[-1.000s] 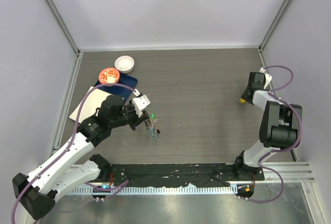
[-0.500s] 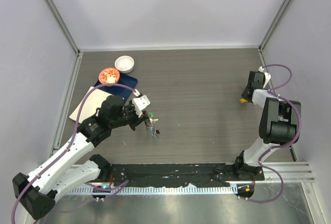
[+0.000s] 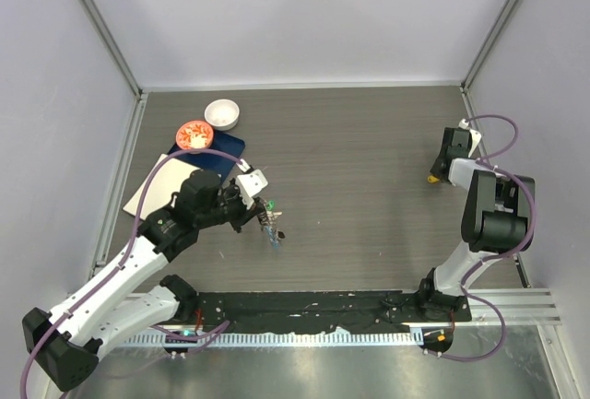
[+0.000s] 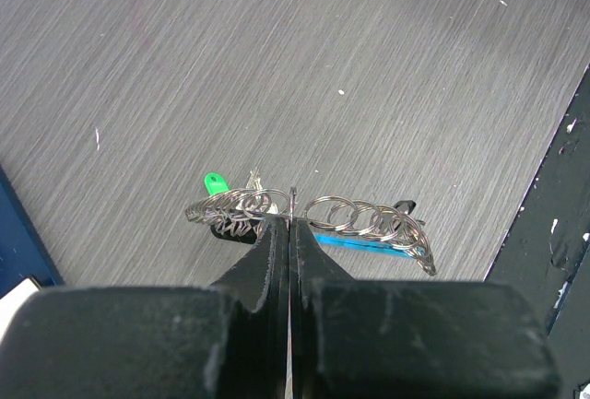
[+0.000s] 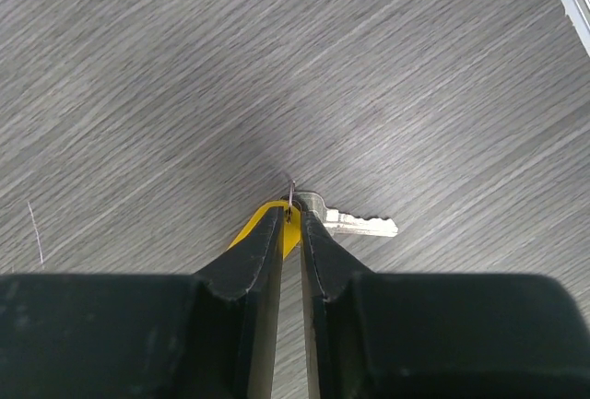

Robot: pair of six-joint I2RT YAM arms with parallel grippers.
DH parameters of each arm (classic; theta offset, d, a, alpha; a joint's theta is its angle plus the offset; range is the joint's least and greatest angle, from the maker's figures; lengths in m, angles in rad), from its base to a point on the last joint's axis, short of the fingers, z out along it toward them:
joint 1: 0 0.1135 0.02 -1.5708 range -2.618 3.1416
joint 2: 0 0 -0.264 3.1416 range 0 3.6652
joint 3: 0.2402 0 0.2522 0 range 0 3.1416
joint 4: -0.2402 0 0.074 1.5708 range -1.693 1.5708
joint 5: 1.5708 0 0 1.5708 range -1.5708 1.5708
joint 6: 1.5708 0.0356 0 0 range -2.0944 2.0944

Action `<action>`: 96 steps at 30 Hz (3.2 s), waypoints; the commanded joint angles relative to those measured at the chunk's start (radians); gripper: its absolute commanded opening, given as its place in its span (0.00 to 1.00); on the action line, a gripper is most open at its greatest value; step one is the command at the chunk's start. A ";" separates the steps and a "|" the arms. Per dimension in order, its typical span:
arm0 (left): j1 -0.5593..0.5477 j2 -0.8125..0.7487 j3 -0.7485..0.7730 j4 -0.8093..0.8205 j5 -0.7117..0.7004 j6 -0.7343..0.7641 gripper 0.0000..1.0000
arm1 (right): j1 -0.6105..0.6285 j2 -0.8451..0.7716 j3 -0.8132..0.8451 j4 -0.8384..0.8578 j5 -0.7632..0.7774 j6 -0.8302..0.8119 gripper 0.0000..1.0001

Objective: Put the keys on the keyring

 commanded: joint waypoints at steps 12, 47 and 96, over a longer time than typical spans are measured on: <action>-0.005 -0.022 0.006 0.037 0.010 0.016 0.00 | -0.005 0.003 0.037 0.028 0.012 -0.038 0.03; -0.006 0.080 0.078 0.016 0.248 0.238 0.00 | 0.845 -0.697 -0.082 -0.210 -0.477 -0.496 0.01; -0.123 0.150 0.017 0.225 0.332 0.398 0.00 | 1.138 -0.712 -0.124 -0.145 -0.612 -0.607 0.01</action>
